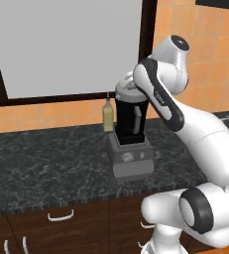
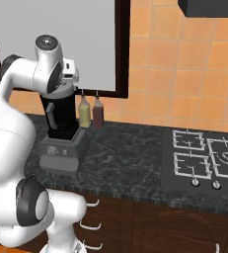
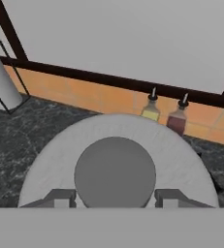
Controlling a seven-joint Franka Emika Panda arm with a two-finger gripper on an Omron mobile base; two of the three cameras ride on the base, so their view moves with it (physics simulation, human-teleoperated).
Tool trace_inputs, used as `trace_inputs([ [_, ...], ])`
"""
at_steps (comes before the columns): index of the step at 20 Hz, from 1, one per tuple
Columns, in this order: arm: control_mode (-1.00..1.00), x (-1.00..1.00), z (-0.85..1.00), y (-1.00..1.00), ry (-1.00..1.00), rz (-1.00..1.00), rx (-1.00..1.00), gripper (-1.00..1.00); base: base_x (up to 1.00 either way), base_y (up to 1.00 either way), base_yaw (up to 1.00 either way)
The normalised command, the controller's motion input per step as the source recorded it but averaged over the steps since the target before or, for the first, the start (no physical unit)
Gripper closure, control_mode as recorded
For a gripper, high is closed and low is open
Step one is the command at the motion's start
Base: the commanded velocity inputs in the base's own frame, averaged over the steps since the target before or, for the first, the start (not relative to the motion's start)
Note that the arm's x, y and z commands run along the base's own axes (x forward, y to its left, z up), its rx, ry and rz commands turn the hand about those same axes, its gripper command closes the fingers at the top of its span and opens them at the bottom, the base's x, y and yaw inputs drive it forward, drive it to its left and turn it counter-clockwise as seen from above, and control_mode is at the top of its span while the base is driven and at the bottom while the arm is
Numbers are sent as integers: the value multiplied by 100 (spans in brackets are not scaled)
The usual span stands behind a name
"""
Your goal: Close the lid blender by securely placing the lid on top.
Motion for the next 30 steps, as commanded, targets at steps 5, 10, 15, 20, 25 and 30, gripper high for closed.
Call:
trace_inputs([
  [5,-100,0,13,10,-3,0,0,-100,0,0,0],
  [10,-100,-2,66,0,-16,0,0,-100,0,0,0],
  [15,-100,-45,21,-21,-17,-2,2,-100,0,0,0],
  [20,-100,-98,-56,-90,-7,-11,19,-100,0,0,0],
  [25,-100,-54,-22,-52,-5,-9,11,-100,0,0,0],
  [30,-100,-3,0,-8,0,0,0,-100,0,0,0],
])
